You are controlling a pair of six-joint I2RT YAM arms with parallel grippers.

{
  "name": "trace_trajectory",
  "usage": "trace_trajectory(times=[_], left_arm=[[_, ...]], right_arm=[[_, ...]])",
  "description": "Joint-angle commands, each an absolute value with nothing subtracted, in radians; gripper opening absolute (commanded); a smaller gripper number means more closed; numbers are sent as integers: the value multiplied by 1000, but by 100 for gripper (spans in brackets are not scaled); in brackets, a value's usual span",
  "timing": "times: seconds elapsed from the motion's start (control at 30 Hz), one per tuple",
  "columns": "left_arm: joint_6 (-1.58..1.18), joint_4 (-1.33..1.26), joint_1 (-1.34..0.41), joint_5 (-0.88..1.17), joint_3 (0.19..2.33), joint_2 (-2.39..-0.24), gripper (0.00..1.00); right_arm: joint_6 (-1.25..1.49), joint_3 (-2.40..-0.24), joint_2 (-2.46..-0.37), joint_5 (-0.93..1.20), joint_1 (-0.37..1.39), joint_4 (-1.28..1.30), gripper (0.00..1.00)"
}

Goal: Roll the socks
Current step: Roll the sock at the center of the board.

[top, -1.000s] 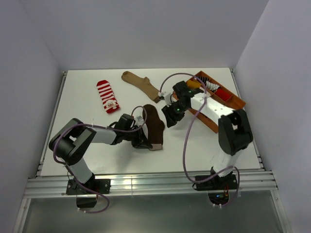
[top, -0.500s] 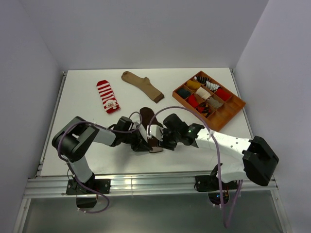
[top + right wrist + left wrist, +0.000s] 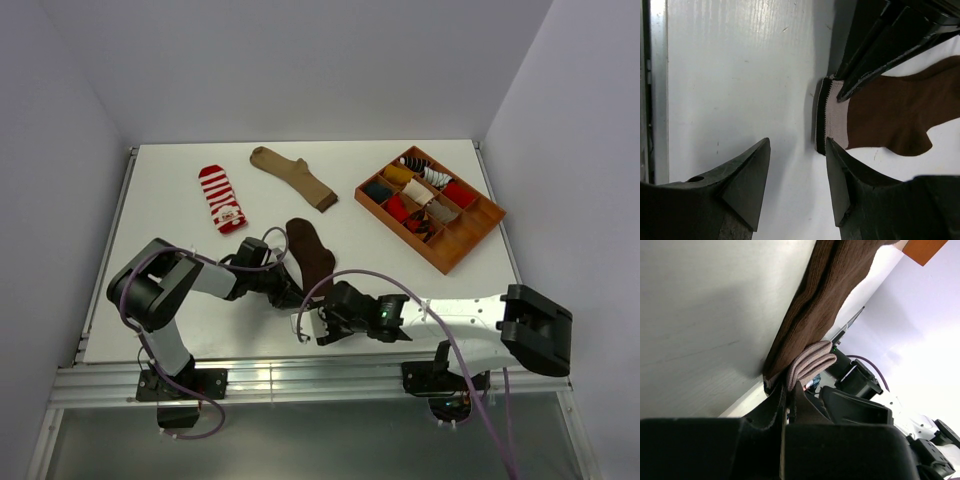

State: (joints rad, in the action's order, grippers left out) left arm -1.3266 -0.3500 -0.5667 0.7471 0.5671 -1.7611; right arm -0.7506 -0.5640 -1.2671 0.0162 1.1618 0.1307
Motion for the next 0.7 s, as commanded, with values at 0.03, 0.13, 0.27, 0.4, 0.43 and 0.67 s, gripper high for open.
trace_trajectory(times=[0.03,0.13,0.27,0.4,0.43,0.67], left_arm=[[-1339,-307,-560,756,569,-1778,0],[-1338,-308,-561,759,560,-1779,0],[-1322,-293,-560,758,563,-1779,0],[-1325,-308,-560,773,563,-1786,0],[-1318,-293,-560,772,566,-1787,0],[-1302,-282,-560,791,581,-1787,0]], right_arm=[[-798,-543,-1308,-78,1180,-50,56],[-805,-543,-1336,-98,1184,-94,56],[-828,-538,-1383,-133,1189,-144,55],[-831,-535,-1404,-117,1190,-147,55],[-831,-537,-1408,-115,1190,-149,54],[-844,-537,-1466,-138,1192,-182,50]])
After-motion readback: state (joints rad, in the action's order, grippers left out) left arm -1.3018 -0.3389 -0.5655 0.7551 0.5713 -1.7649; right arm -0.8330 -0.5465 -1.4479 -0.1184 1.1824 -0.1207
